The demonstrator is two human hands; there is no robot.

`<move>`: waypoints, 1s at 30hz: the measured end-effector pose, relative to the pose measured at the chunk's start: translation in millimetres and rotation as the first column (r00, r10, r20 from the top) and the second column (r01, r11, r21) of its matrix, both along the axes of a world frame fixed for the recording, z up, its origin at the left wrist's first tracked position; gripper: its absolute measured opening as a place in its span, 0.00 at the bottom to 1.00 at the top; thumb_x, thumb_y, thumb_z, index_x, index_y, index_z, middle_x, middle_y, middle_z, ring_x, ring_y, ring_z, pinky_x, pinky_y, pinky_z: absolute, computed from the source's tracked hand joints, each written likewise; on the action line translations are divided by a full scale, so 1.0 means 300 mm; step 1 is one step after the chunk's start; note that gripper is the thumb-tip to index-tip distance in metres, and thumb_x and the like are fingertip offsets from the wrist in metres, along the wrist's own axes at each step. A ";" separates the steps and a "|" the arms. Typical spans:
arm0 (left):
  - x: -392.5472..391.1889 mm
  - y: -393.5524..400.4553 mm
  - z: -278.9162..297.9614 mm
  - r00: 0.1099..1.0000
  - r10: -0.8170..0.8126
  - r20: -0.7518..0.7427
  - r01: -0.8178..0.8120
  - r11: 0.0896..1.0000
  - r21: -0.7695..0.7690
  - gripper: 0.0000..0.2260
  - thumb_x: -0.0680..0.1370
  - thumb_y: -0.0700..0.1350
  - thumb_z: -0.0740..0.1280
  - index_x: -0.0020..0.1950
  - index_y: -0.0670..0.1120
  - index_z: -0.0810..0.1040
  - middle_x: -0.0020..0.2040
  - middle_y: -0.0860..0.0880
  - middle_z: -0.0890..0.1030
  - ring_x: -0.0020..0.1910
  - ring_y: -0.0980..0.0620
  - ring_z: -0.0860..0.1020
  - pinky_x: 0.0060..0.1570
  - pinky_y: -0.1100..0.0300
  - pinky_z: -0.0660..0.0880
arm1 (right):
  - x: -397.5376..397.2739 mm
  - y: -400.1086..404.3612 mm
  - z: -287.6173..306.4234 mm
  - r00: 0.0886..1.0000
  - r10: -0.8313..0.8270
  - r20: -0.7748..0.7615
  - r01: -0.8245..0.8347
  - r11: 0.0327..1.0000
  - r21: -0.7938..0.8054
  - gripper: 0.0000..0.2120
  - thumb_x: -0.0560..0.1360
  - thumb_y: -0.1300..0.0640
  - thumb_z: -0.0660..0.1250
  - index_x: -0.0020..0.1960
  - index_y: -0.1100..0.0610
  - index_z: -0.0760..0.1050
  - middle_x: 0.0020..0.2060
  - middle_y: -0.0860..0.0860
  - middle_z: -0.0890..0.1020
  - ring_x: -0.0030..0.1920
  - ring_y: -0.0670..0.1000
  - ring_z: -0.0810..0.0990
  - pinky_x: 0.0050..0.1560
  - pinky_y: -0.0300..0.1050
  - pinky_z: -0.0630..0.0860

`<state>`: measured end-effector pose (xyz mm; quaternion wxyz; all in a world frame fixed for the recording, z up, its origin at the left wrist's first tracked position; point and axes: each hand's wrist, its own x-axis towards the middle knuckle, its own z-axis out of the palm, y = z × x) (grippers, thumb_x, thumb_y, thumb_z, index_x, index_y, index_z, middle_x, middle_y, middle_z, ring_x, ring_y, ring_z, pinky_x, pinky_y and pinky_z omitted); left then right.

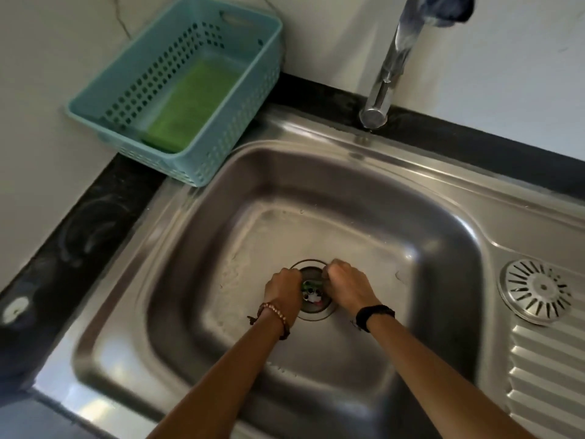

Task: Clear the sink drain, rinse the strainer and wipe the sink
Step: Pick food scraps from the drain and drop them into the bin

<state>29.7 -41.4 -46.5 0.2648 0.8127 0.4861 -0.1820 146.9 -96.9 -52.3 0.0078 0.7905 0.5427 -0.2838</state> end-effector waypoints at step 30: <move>-1.314 -0.604 0.550 -0.230 0.562 0.794 -0.752 0.415 -0.512 0.07 0.75 0.38 0.65 0.44 0.50 0.72 0.31 0.55 0.78 0.29 0.57 0.76 0.29 0.66 0.73 | -1.240 -0.356 0.661 0.441 0.028 -0.897 0.204 0.970 0.131 0.16 0.66 0.66 0.74 0.33 0.50 0.70 0.26 0.43 0.75 0.30 0.41 0.73 0.34 0.29 0.73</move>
